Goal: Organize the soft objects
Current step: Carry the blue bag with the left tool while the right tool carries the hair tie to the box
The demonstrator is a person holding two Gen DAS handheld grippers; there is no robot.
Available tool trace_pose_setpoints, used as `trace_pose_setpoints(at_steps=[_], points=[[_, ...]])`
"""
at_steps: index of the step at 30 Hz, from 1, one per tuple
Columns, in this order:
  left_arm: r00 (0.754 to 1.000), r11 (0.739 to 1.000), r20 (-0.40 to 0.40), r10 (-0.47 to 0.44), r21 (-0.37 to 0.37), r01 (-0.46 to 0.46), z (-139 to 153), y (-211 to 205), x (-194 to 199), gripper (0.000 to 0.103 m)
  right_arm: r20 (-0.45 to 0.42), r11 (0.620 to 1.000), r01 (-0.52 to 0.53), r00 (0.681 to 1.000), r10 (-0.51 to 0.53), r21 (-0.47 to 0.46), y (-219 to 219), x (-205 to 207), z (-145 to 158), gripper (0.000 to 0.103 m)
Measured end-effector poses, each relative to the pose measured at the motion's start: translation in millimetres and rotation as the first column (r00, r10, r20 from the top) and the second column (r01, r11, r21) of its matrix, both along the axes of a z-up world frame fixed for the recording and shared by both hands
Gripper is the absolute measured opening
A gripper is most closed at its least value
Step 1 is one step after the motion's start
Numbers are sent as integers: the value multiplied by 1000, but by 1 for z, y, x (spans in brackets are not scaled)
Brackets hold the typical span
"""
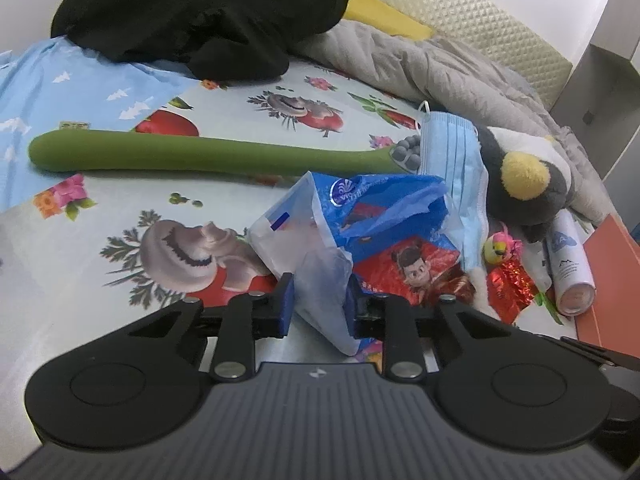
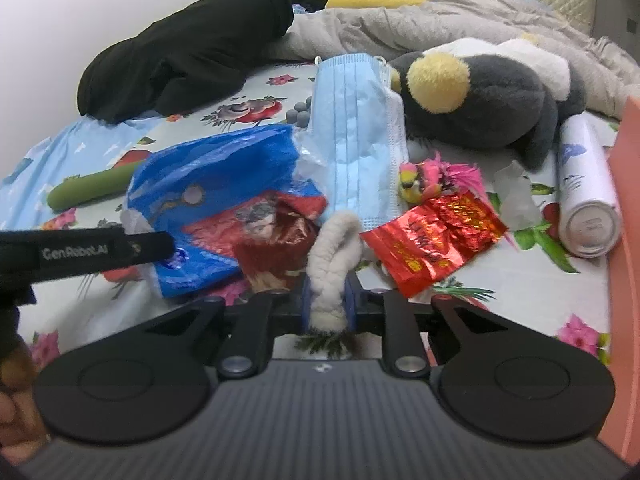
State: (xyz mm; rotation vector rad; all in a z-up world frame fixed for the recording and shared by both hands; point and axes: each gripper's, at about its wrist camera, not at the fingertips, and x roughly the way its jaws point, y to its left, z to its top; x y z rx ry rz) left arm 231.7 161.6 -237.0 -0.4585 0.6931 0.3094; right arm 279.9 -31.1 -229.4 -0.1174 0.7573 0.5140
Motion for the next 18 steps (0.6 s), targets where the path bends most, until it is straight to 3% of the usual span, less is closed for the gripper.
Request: trace_pose_setpoints(at_steps=[18], points=[[998, 997, -32, 51, -48, -52, 22, -18, -79, 26, 4, 994, 59, 998, -59, -89, -43, -71, 28, 20]])
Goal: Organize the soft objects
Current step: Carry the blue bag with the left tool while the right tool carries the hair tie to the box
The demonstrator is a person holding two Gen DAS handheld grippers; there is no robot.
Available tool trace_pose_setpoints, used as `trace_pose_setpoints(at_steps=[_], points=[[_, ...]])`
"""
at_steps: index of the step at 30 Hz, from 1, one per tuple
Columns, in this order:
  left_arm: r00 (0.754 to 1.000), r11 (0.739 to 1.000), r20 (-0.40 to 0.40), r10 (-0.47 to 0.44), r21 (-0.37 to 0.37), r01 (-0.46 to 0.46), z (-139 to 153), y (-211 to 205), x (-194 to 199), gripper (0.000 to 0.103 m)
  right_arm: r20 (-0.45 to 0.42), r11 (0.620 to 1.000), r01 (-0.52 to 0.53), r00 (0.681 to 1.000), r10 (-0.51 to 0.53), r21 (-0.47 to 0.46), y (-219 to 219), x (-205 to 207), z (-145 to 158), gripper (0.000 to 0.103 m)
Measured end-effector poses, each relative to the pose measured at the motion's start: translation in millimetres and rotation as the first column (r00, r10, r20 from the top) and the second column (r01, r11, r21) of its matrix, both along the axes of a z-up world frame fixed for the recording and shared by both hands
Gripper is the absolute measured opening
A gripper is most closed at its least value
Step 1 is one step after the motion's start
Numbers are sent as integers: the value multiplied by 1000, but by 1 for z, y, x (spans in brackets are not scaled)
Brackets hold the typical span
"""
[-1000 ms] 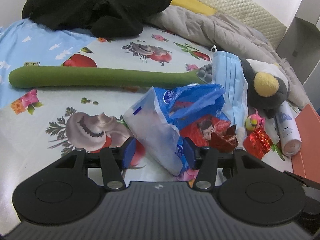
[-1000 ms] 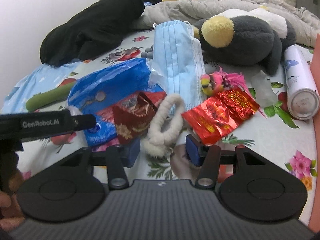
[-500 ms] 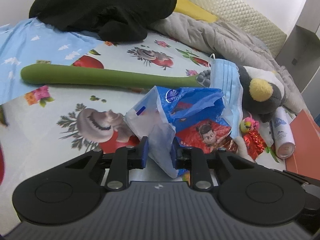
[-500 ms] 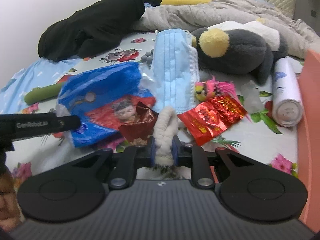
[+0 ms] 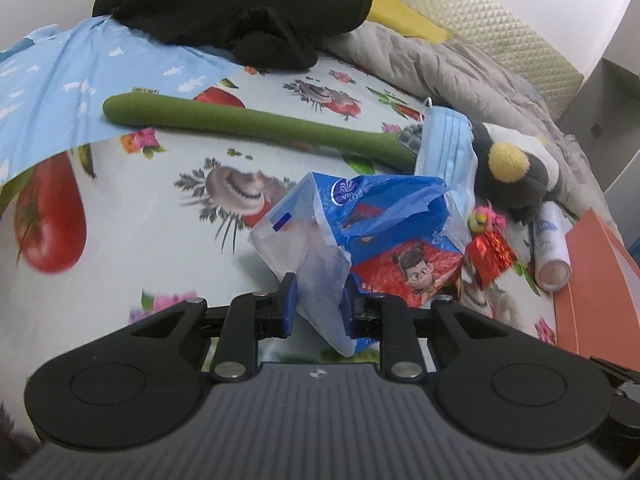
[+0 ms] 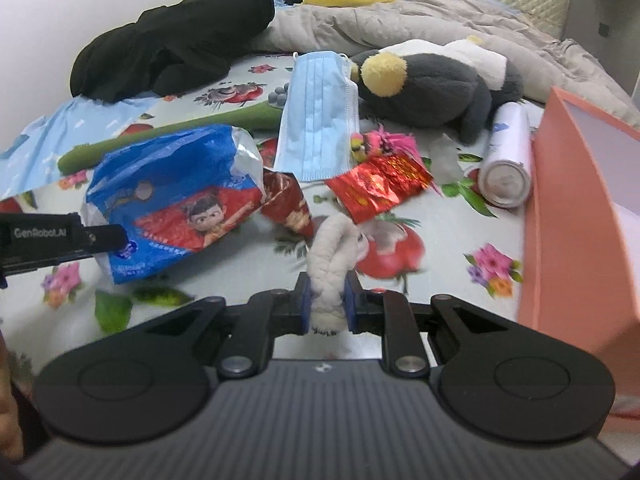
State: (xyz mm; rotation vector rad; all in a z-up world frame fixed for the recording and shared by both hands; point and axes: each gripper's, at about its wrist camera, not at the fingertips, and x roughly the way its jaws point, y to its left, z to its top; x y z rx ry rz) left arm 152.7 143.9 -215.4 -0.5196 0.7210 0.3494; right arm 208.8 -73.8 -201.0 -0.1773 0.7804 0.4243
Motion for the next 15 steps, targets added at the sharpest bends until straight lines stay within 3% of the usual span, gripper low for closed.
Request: trace_pose_setpoints(at_steps=[8, 15], points=[[998, 999, -54, -20, -38, 18, 2, -31, -26, 26, -9, 999, 19, 1000, -19, -43, -26, -28, 7, 20], [988, 989, -94, -125, -94, 116, 2, -58, -35, 27, -43, 997, 51, 998, -54, -65, -50, -41, -1, 22]])
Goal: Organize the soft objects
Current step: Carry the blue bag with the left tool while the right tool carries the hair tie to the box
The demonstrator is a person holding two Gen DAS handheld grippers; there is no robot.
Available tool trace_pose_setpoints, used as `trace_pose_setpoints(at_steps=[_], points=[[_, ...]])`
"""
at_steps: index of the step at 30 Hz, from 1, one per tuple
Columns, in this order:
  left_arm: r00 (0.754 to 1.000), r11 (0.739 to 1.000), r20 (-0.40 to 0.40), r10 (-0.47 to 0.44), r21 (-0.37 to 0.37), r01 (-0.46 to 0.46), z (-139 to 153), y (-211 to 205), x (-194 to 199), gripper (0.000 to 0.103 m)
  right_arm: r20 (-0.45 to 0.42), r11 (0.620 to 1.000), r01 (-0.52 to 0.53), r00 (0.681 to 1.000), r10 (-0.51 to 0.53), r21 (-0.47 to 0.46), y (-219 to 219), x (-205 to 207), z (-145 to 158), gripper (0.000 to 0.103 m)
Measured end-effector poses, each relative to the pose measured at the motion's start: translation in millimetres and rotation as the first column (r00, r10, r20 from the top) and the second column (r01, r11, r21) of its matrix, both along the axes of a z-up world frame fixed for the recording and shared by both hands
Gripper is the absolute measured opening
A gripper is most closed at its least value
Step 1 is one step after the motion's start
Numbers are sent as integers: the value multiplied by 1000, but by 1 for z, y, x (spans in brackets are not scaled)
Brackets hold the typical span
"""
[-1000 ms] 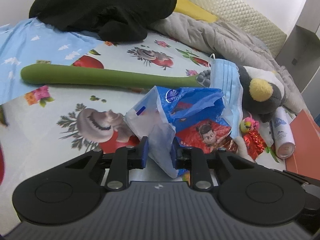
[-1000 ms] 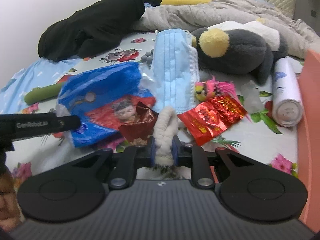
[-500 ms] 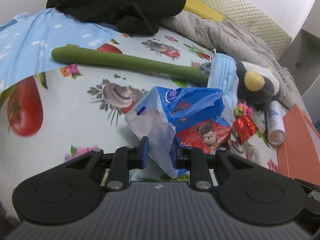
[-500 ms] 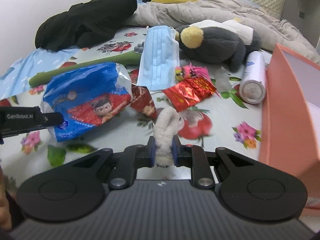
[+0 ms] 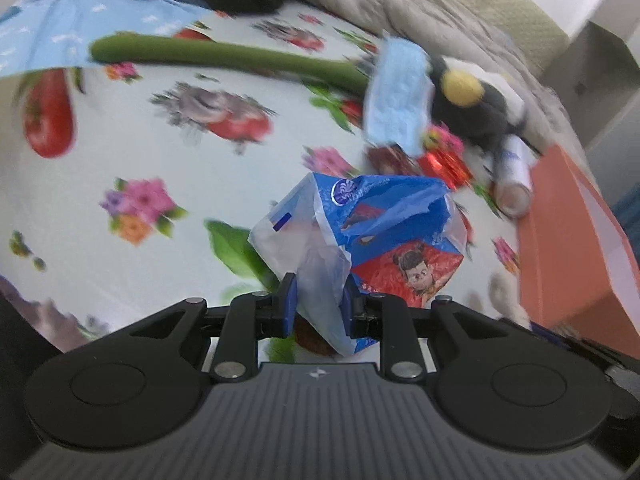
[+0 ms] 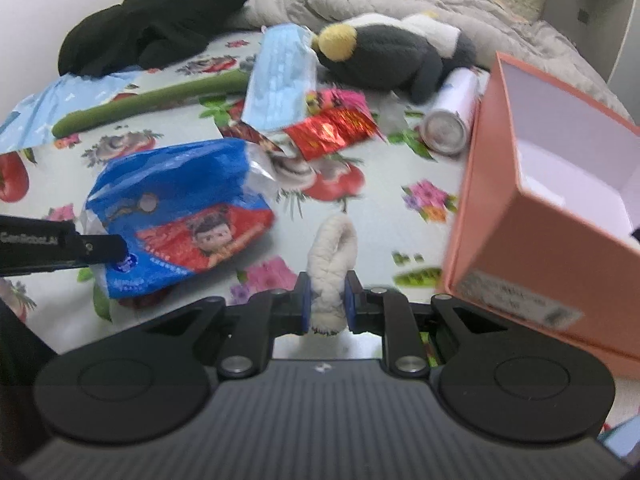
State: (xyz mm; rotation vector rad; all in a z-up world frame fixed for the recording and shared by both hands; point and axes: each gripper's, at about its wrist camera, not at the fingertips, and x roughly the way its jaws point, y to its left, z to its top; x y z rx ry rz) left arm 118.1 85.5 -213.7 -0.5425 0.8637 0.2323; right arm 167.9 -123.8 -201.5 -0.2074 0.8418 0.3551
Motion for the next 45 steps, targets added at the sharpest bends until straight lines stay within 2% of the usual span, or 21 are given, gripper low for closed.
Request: trace_pose_setpoints(at_steps=[3, 4, 6, 8, 10, 14, 19, 23, 25, 28, 30, 34, 41, 43, 45], points=[[998, 998, -16, -63, -5, 63, 0, -10, -1, 28, -30, 1000, 19, 999, -18, 15, -8, -2, -4, 25], [997, 997, -19, -76, -2, 76, 0, -12, -2, 32, -42, 999, 24, 999, -24, 23, -10, -1, -5, 26], [995, 995, -23, -99, 0, 99, 0, -14, -4, 44, -66, 999, 43, 997, -41, 32, -13, 0, -6, 33], [991, 991, -24, -131, 6, 131, 2, -13, -5, 62, -69, 997, 51, 996, -48, 53, -15, 0, -4, 40], [987, 986, -30, -159, 42, 160, 5, -14, -6, 66, -71, 996, 63, 996, -58, 64, -15, 1, -4, 54], [975, 971, -38, -218, 95, 221, 9, -9, -8, 76, -95, 993, 84, 992, -77, 78, -13, 5, -10, 55], [961, 949, -42, -274, 154, 277, 17, -1, -5, 76, -141, 988, 123, 984, -109, 96, -11, 10, -19, 54], [927, 903, -38, -373, 215, 372, 26, -4, 4, 77, -135, 988, 140, 982, -131, 60, -6, 13, -23, 47], [909, 878, -36, -416, 246, 411, 31, -8, 9, 77, -128, 988, 151, 981, -145, 43, -7, 15, -23, 26], [879, 827, -41, -475, 320, 462, 35, -19, 15, 77, -145, 982, 178, 975, -168, 60, -12, 19, -21, 19], [856, 791, -46, -516, 358, 496, 36, -26, 19, 77, -143, 979, 197, 972, -187, 57, -14, 20, -21, 19], [818, 738, -51, -572, 402, 542, 35, -35, 30, 77, -146, 971, 232, 964, -224, 47, -19, 20, -21, 19], [757, 676, -88, -648, 393, 624, 20, -40, 53, 77, -144, 966, 258, 957, -251, 32, -22, 23, -21, 19], [746, 665, -96, -659, 391, 637, 16, -40, 57, 75, -145, 964, 264, 956, -256, 35, -22, 24, -21, 19], [737, 661, -97, -669, 376, 650, 13, -40, 61, 69, -145, 963, 268, 955, -260, 39, -23, 24, -21, 19]])
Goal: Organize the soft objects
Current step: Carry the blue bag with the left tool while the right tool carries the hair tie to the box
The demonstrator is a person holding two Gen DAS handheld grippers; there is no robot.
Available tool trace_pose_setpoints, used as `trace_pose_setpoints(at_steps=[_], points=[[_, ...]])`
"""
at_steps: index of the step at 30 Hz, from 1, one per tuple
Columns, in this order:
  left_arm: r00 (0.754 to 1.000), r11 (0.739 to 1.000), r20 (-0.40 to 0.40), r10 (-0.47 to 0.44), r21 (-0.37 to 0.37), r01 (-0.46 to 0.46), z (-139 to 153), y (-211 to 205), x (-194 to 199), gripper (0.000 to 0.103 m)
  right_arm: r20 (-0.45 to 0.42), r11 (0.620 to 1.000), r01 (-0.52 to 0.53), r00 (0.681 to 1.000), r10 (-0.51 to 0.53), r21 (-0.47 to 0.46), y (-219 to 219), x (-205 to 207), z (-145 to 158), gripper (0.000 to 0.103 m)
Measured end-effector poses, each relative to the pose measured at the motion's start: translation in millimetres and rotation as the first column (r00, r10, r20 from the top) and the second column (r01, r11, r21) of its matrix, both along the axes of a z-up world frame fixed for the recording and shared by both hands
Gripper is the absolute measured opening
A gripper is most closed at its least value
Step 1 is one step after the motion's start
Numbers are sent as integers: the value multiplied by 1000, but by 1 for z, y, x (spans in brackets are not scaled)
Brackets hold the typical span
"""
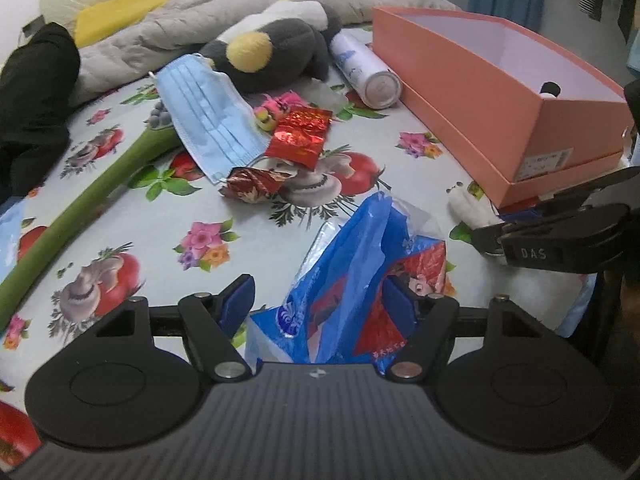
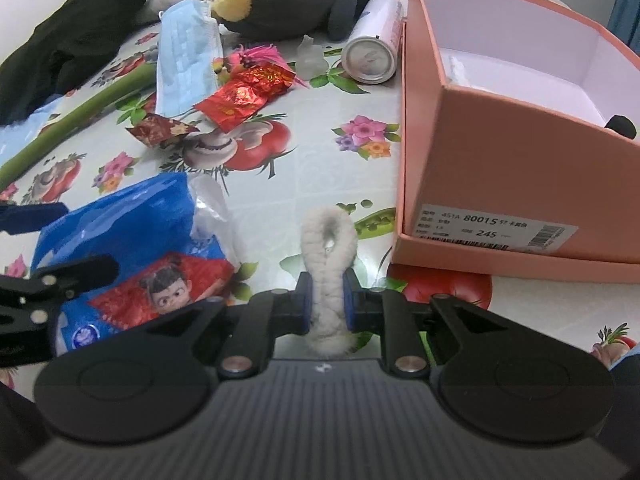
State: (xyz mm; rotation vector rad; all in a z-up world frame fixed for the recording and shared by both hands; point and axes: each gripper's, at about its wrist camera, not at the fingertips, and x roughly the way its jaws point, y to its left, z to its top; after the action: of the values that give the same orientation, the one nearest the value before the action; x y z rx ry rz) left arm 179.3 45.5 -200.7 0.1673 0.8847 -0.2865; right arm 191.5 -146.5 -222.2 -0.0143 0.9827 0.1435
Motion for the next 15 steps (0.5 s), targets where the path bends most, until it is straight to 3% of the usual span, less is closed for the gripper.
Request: trace_pose_setpoints(at_steps=[5, 8, 15], points=[[999, 1000, -34, 1, -6, -1, -7, -1, 6, 29, 5, 1000, 5, 1000, -5, 12, -2, -1, 1, 19], [999, 999, -39, 38, -21, -39, -5, 0, 6, 12, 2, 1000, 4, 1000, -5, 31, -5, -1, 4, 18], [984, 980, -25, 174, -98, -176, 15, 4, -3, 8, 31, 998, -35, 999, 34, 43, -5, -4, 23, 17]])
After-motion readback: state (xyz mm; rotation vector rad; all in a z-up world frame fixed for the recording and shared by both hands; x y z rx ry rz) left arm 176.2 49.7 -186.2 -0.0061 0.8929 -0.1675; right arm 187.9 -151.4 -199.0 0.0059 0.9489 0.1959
